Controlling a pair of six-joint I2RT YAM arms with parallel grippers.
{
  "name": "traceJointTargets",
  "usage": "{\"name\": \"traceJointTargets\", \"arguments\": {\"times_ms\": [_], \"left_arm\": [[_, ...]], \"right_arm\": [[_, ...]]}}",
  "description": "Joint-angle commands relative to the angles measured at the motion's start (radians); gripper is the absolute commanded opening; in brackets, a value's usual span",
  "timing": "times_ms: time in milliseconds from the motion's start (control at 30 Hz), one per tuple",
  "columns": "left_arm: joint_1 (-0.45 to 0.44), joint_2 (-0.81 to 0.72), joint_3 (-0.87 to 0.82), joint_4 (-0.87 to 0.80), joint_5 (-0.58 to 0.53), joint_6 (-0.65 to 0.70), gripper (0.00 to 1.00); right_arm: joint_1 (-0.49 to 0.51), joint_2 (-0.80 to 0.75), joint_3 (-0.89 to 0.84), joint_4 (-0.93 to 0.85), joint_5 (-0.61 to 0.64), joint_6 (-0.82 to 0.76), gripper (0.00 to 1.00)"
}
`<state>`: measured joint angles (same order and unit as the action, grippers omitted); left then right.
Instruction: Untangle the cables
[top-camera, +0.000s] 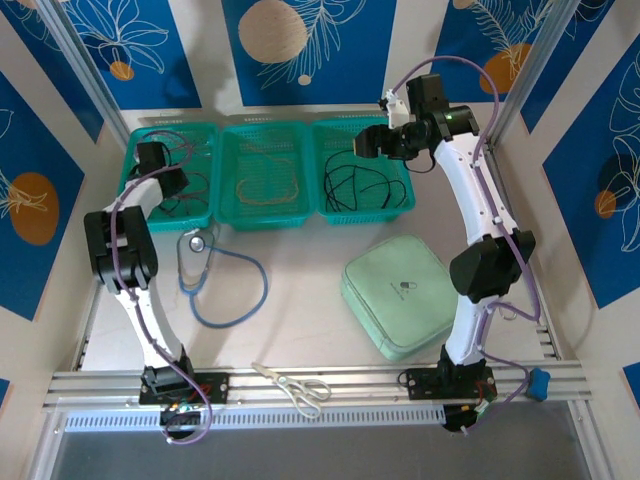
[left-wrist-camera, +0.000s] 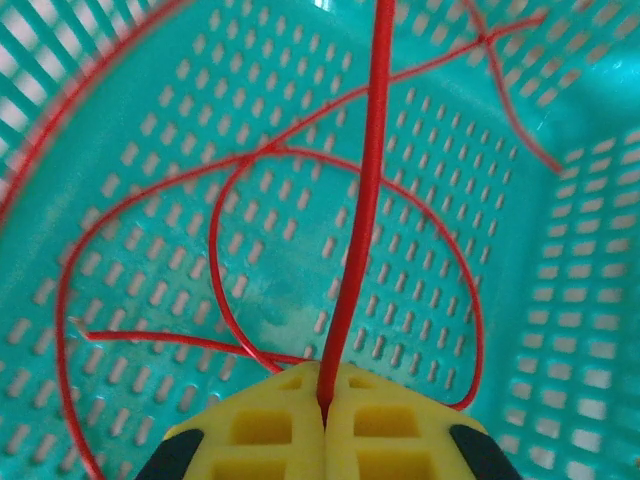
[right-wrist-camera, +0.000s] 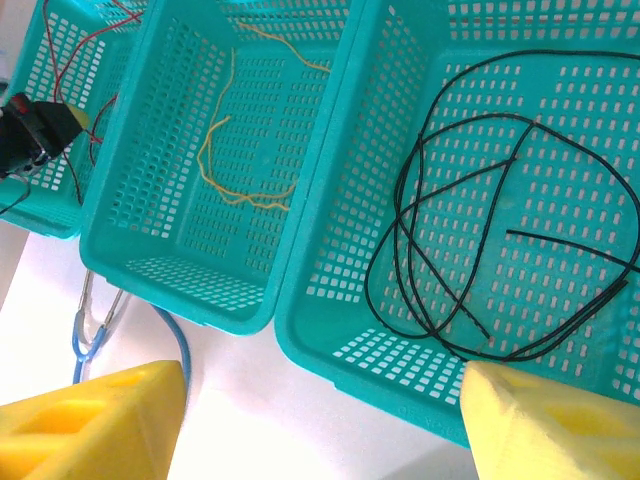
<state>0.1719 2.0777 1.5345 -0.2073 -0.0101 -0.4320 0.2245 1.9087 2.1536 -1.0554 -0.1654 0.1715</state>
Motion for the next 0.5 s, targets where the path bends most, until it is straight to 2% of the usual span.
{"name": "traceJointTargets", "arguments": {"times_ms": [0, 233, 333, 400, 467], "left_arm": [[0.001, 0.026, 0.032, -0.065, 0.062, -0.045, 0.0], [0.011, 0.035, 0.05, -0.098, 0.083, -0.033, 0.01], [0.009, -0.003, 0.063, -0.116, 0.062, -0.011, 0.49], [0.009, -0.033, 0.07, -0.128, 0.047, 0.005, 0.65], [0.009, -0.067, 0.07, -0.14, 0.03, 0.019, 0.76]], "right_arm": [[-0.011, -0.048, -0.023, 0.01, -0.023, -0.01, 0.73], [-0.015, -0.056, -0.031, 0.015, -0.023, -0.01, 0.73], [-0.017, -0.057, -0.028, 0.02, -0.027, -0.006, 0.73], [-0.017, -0.057, -0.03, 0.021, -0.032, -0.003, 0.73], [-0.014, -0.061, -0.035, 0.024, -0.034, -0.001, 0.73]]}}
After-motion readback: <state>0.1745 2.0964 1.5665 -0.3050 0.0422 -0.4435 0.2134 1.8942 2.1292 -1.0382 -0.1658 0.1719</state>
